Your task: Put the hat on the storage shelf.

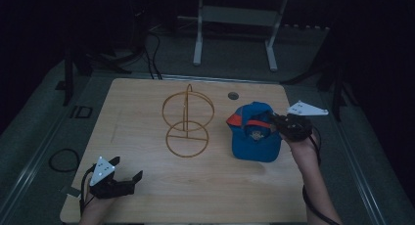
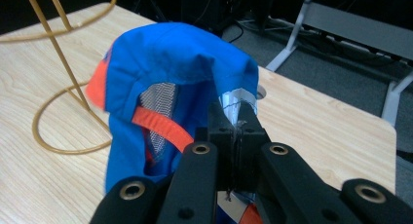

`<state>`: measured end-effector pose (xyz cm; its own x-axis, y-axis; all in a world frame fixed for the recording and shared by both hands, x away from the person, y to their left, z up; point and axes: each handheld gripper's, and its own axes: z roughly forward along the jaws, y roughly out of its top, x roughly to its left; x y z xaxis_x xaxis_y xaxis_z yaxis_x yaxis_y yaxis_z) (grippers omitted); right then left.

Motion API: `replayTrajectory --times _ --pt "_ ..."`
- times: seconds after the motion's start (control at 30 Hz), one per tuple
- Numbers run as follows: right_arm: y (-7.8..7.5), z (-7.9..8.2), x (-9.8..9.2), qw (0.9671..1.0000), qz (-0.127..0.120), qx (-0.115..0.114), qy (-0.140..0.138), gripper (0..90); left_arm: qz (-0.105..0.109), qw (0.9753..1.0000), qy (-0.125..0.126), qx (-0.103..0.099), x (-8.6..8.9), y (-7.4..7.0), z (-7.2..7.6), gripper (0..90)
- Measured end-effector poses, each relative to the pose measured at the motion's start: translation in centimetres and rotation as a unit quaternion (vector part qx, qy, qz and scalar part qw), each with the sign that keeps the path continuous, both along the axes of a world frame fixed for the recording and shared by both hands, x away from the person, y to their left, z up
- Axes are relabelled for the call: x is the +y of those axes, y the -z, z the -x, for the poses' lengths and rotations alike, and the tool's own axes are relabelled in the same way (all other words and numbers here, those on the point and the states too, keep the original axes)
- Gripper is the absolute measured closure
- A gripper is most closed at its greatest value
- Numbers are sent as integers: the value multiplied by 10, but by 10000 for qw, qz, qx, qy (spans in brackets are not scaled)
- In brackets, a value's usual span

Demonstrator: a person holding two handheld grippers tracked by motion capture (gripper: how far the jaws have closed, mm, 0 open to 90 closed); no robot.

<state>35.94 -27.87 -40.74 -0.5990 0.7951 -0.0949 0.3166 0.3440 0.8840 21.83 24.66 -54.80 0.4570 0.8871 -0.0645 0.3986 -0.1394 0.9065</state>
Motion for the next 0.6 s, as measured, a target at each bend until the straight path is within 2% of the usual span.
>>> replayTrajectory --times 0.07,0.1,0.13,0.27,0.4,0.6 --pt "-3 1 -1 10000 -9 -18 -1 887 0 10000 0 0 0 0 0 26" --pt "-6 4 -3 10000 22 -72 3 887 -71 9998 131 126 -8 -8 0 26" --pt "-7 4 -5 10000 -36 -87 -22 888 5 9997 162 162 -10 -10 -1 26" --pt "-7 7 -10 9998 -185 -91 19 888 -35 9996 237 171 -17 -15 -4 42" --pt "-12 13 -12 9997 -210 -144 -1 889 7 9993 375 -44 -26 -28 -2 42" --pt "-23 23 -13 9996 -185 -234 31 889 6 9971 602 -468 -44 -60 3 49"
